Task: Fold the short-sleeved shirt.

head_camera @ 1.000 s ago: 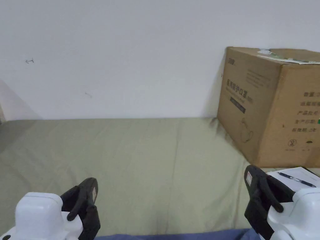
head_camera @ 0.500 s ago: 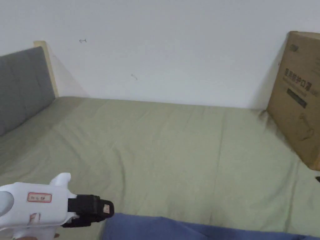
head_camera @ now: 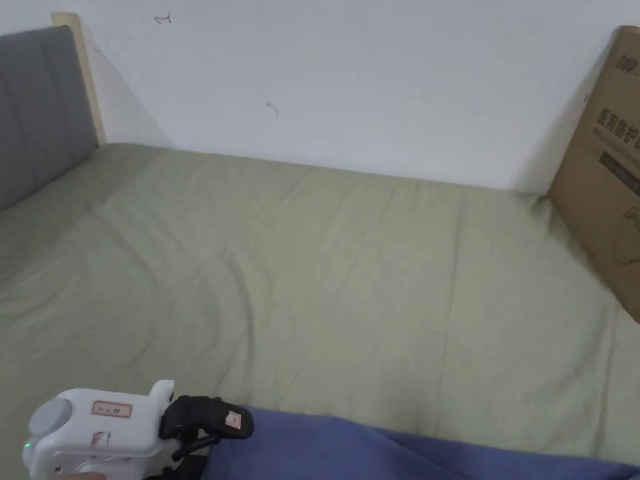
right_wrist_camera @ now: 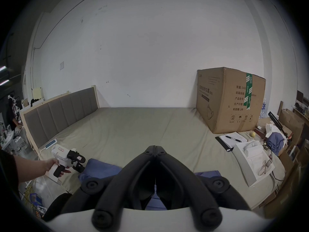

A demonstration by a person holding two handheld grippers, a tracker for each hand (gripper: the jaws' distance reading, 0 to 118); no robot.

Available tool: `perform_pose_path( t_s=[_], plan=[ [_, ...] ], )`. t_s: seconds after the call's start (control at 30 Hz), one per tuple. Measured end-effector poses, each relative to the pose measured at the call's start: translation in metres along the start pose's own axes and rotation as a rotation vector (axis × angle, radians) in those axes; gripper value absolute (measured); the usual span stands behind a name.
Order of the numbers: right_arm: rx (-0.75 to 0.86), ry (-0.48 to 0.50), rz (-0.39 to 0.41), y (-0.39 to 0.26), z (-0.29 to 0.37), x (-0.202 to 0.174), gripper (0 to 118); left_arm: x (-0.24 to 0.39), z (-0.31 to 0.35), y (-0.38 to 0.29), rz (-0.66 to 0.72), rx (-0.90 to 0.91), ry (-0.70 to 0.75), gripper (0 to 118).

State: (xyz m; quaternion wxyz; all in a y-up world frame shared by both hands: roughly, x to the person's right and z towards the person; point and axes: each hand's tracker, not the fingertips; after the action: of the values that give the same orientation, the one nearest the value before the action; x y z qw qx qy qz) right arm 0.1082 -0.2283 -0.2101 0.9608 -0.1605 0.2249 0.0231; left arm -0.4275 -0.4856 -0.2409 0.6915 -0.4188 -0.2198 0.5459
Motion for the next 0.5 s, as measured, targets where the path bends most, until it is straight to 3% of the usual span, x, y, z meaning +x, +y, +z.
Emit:
perform_pose_path(
  t_s=[0.13,0.17,0.2,0.23,0.27,0.33,0.43,0.5],
  plan=[
    [-0.024,0.015,-0.015,-0.002,-0.006,-0.004,0,-0.001,-0.029,-0.003,0.05,0.019,-0.094,117],
    [-0.029,0.019,-0.016,-0.003,-0.007,-0.005,0,0.002,-0.033,-0.005,0.045,0.035,-0.087,106],
    [-0.032,0.024,-0.014,-0.004,-0.007,-0.006,0,0.007,-0.036,-0.008,0.031,0.043,-0.068,77],
    [-0.036,0.028,-0.009,-0.005,-0.007,-0.006,0,0.009,-0.037,-0.011,-0.002,0.071,-0.005,31],
    [-0.04,0.031,-0.002,-0.005,-0.006,-0.006,0,0.033,-0.016,-0.039,-0.024,0.086,0.05,4],
    [-0.044,0.035,0.012,-0.006,-0.006,-0.007,0,0.039,-0.018,-0.05,-0.093,0.067,0.296,4],
    [-0.048,0.046,0.024,-0.002,-0.002,-0.004,0,0.027,0.015,-0.039,-0.083,0.072,0.182,4],
    [-0.035,0.051,0.022,0.001,0.002,-0.001,0,0.054,0.034,-0.045,-0.147,0.094,0.284,4]
  ],
)
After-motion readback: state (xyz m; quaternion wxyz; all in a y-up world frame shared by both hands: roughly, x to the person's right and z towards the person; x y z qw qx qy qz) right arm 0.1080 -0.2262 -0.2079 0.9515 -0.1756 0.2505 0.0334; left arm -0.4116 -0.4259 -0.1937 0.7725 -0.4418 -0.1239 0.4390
